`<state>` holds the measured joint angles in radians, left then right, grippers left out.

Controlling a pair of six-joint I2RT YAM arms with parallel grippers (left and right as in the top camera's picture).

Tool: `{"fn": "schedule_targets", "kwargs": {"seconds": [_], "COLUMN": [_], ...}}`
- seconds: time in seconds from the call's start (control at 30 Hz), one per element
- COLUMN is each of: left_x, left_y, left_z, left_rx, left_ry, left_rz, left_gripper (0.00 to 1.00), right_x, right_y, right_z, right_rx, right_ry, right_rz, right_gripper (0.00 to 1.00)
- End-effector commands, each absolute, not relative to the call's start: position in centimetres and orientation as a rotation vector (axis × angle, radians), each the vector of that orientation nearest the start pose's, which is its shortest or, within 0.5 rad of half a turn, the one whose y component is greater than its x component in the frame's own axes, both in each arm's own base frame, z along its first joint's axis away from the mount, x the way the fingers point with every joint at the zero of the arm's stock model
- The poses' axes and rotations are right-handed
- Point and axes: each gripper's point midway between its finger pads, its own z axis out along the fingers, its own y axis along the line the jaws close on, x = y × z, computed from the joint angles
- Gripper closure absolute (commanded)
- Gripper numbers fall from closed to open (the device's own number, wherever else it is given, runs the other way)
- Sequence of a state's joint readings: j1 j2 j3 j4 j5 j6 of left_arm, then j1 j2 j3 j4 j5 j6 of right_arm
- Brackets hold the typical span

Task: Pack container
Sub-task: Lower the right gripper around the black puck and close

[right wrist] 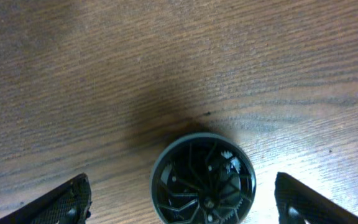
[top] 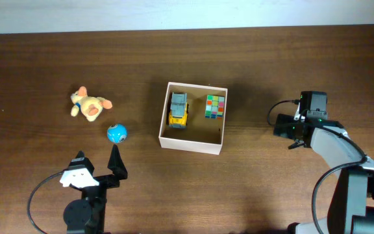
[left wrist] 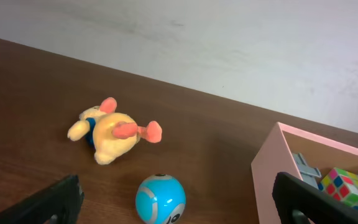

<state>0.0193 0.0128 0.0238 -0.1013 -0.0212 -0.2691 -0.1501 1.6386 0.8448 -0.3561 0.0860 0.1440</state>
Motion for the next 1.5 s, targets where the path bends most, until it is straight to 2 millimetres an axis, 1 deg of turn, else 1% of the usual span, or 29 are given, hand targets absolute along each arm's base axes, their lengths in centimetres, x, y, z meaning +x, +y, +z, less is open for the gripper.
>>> {"fn": "schedule_targets", "kwargs": {"seconds": [0.0,0.3,0.43,0.73,0.87,1.0,1.1,1.3,1.47], "left_x": [24.5,24.5,24.5,24.5,24.5,24.5,24.5,24.5,24.5], "left_y": [0.7,0.7,0.7,0.7,0.7,0.7,0.7,0.7,0.7], "left_z": [15.7,15.7,15.7,15.7,15.7,15.7,15.7,15.7,15.7], "left_rx": [-0.234,-0.234,-0.234,-0.234,-0.234,-0.234,-0.234,-0.234,-0.234], "left_ry": [1.642,1.642,1.642,1.642,1.642,1.642,1.642,1.643,1.642], "left_rz": [-0.168,-0.168,-0.168,-0.168,-0.168,-0.168,-0.168,-0.168,-0.168], "left_gripper": [0.01,0.01,0.01,0.01,0.01,0.01,0.01,0.01,0.01], "right_x": [34.5,34.9,35.2,34.6,34.7,34.7,34.7,34.7,35.1], "right_y": [-6.9,-6.9,-7.2,-9.5,-9.5,-9.6,-9.5,-9.4,-8.8], "right_z": [1.2,-0.3,-0.5,-0.5,-0.5,-0.5,-0.5,-0.5,-0.4], "right_rx": [0.421,0.421,0.421,0.510,0.519,0.518,0.518,0.516,0.502], "right_ry": [2.700,2.713,2.700,2.691,2.685,2.683,2.683,2.684,2.677], "right_rz": [-0.114,-0.114,-0.118,-0.129,-0.105,-0.104,-0.104,-0.098,-0.039], "right_gripper": [0.13,0.13,0.14,0.33,0.37,0.44,0.53,0.54,0.54]}}
